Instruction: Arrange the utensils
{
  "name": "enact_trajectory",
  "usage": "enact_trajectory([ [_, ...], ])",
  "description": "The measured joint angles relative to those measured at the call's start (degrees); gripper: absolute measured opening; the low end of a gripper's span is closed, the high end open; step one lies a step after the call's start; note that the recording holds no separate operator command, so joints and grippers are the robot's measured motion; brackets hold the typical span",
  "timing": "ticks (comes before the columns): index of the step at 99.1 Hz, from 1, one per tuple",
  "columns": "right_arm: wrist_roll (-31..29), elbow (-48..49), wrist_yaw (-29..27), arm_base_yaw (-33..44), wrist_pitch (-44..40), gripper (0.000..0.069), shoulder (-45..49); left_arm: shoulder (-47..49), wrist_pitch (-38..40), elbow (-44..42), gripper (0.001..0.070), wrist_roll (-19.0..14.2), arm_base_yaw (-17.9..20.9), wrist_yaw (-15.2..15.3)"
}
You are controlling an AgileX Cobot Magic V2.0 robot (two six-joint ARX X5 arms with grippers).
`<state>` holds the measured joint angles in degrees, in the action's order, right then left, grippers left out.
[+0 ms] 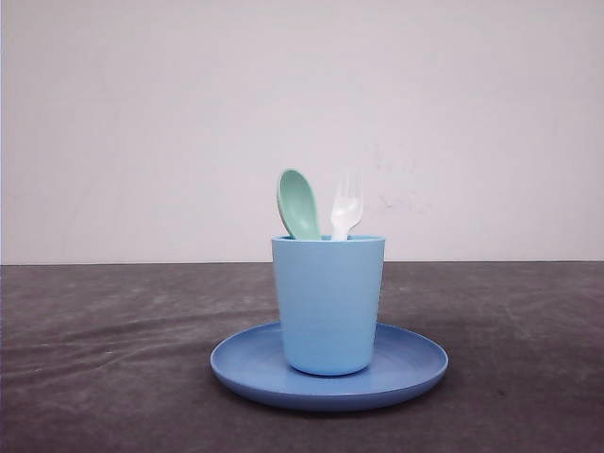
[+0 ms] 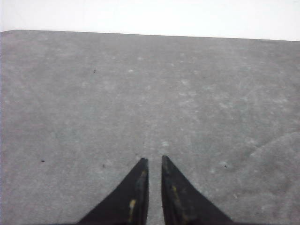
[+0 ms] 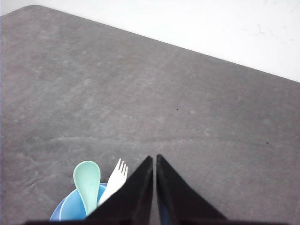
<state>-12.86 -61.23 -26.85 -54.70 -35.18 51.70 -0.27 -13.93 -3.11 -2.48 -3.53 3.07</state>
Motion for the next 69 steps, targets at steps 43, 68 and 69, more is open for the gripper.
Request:
enact_trajectory([
  [43,0.0,0.0,0.0,0.0,0.02,0.001,0.0,0.0,0.0,0.0,0.0025,-0.07,0.0,0.02],
  [68,0.68,0.0,-0.33,0.15,0.33,0.001,0.0,0.0,0.0,0.0,0.0025,-0.07,0.0,0.0],
  [69,0.74,0.0,-0.35,0.24,0.42,0.001,0.0,0.0,0.0,0.0,0.0025,-0.07,0.0,0.0],
])
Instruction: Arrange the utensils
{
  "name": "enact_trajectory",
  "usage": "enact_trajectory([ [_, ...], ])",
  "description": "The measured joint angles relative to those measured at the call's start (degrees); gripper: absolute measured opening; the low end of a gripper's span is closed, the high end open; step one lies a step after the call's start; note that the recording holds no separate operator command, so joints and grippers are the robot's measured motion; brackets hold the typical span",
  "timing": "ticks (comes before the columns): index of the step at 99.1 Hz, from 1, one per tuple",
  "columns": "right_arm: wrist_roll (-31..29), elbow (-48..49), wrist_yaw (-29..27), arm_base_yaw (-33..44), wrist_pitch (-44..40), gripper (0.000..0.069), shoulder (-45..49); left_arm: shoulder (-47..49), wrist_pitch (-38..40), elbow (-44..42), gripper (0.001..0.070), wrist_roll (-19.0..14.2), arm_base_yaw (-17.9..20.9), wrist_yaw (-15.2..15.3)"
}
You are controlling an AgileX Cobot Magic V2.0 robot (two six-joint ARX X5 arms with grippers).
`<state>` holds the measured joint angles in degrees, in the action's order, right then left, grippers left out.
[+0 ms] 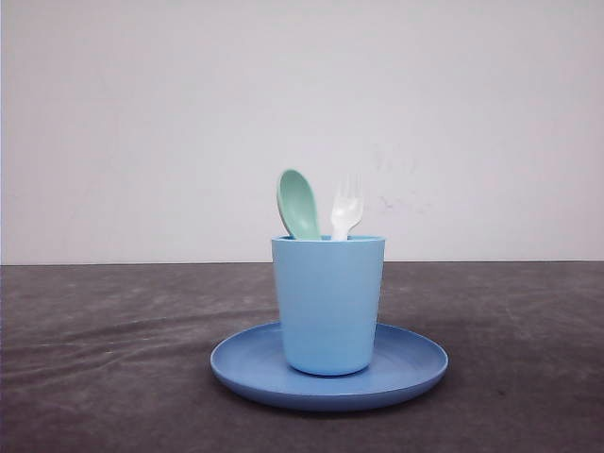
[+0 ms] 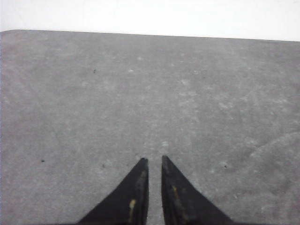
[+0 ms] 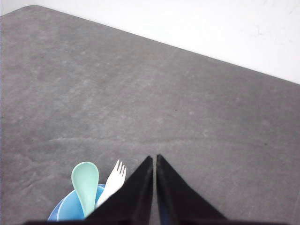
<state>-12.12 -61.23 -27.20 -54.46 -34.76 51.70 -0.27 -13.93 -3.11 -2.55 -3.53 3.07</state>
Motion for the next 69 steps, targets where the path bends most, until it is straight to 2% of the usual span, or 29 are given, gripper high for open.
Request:
enact_trajectory([
  [16,2.03,0.0,-1.55,4.24,5.9,0.001,0.0,0.0,0.0,0.0,0.0025,0.0,0.0,0.0],
  [40,2.95,0.63,-1.31,18.32,9.22,0.001,-0.28,0.0,0.0,0.0,0.0025,0.0,0.0,0.02],
  [52,3.37,4.44,5.01,27.69,11.23,0.001,-2.45,0.0,0.0,0.0,0.0025,0.0,0.0,0.0],
  [61,3.78,9.62,10.6,33.92,15.78,0.001,-5.75,0.0,0.0,0.0,0.0025,0.0,0.0,0.02],
  [69,4.09,15.63,13.05,38.53,21.18,0.001,-9.84,0.0,0.0,0.0,0.0025,0.0,0.0,0.02],
])
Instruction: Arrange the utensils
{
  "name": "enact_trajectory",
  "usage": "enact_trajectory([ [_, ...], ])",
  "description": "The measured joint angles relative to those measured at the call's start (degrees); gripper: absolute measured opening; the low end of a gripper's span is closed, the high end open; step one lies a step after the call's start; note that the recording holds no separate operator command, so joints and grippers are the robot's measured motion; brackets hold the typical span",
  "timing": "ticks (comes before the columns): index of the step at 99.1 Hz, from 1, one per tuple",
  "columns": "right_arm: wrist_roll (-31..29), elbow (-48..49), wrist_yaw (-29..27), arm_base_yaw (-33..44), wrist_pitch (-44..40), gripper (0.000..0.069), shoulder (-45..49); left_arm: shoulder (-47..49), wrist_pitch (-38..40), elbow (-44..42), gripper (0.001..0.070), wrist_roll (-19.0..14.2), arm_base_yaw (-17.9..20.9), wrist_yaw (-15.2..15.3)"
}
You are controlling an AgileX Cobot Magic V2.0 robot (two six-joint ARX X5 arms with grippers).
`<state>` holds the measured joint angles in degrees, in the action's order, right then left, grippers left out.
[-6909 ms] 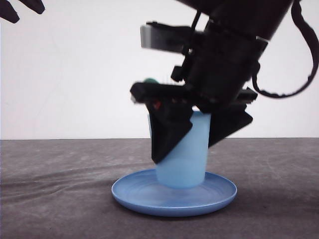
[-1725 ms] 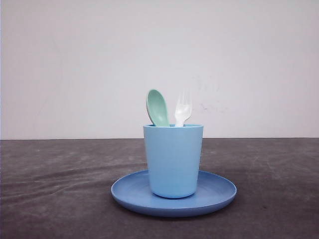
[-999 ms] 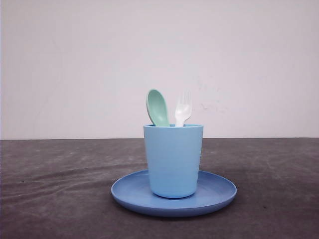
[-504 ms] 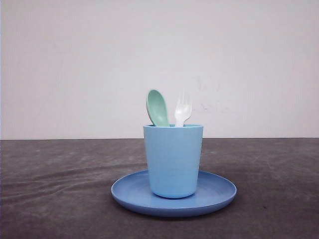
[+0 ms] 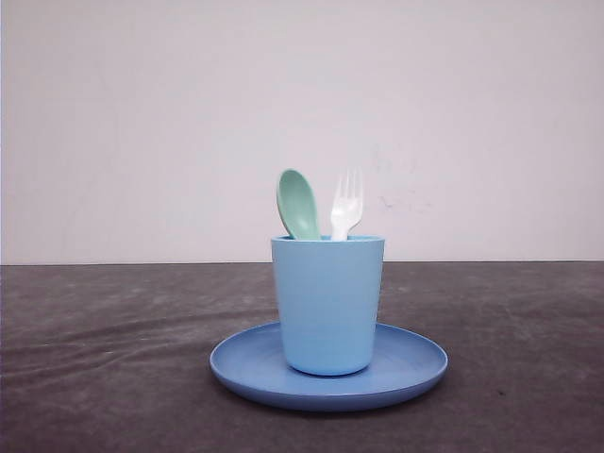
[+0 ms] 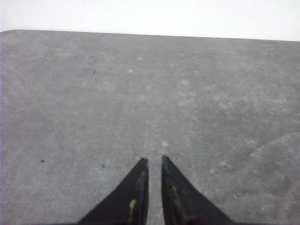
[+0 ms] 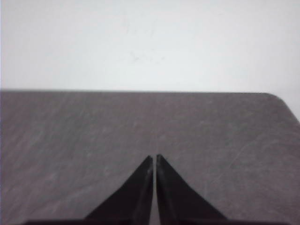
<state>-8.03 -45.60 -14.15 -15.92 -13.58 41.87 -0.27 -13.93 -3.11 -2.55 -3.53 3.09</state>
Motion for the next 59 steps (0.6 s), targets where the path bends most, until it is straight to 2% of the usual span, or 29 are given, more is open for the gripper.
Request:
enact_trajectory([
  [15,0.17,13.42,3.08,6.43,8.41,0.001,-9.18,0.0,0.0,0.0,0.0025,0.0,0.0,-0.02],
  [36,0.17,32.52,3.8,11.04,9.88,0.001,-25.55,0.0,0.0,0.0,0.0025,0.0,0.0,0.0],
  [59,0.5,41.16,7.72,14.12,8.26,0.001,-38.6,0.0,0.0,0.0,0.0025,0.0,0.0,0.0],
])
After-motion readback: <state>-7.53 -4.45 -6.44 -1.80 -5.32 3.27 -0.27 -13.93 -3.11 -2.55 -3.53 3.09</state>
